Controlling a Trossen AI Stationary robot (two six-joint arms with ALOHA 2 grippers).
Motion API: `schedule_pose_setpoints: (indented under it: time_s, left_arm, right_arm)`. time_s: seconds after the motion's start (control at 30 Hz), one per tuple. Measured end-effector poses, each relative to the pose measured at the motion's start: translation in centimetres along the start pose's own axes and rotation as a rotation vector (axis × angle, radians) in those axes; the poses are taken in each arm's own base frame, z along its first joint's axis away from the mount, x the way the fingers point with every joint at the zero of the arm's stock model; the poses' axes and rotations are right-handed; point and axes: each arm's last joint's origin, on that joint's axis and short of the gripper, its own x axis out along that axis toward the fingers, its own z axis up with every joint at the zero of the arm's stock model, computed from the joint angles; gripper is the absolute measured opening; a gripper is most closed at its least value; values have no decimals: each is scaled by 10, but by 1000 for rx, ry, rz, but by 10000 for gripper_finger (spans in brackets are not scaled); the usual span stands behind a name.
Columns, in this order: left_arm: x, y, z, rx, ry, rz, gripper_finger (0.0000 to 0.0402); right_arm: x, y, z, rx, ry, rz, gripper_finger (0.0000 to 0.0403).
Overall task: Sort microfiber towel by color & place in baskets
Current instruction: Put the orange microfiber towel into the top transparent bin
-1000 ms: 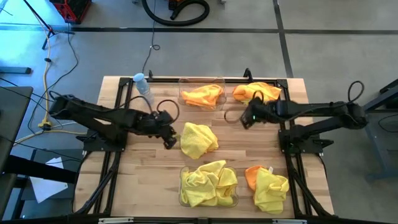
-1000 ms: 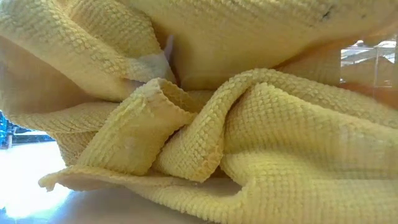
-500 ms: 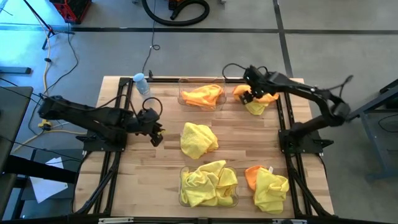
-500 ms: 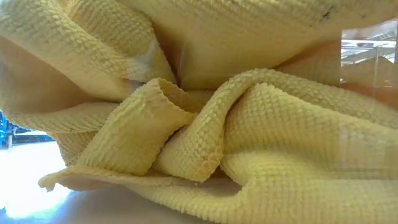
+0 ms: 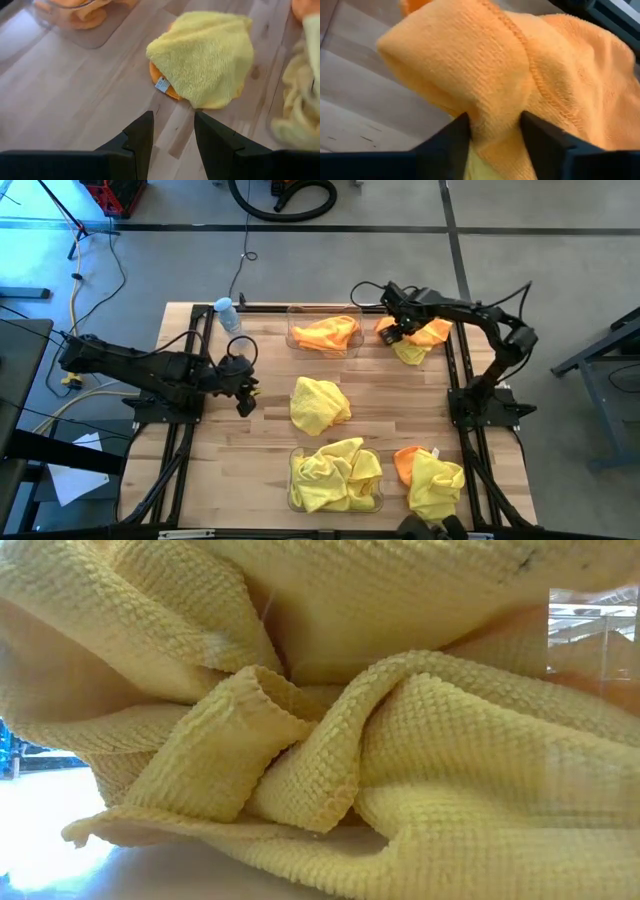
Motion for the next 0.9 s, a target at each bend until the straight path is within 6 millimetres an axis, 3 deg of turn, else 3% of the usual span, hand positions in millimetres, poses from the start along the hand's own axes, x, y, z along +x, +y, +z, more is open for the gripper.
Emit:
schedule_pose_setpoints:
  time_s: [0.2, 0.37, 0.7, 0.9]
  left_arm:
    - [0, 0, 0, 136, 0, -2, 128]
    - [0, 0, 0, 163, 0, -2, 128]
    - [0, 0, 0, 164, -8, 12, 128]
    - [0, 0, 0, 164, -10, 15, 128]
  right_arm:
    - [-8, -7, -7, 21, 45, -26, 16]
    - [-33, -11, -19, 28, 8, -55, 13]
    - [-117, -16, -64, 74, -210, -65, 3]
    - [-173, -3, -61, 96, -407, 8, 1]
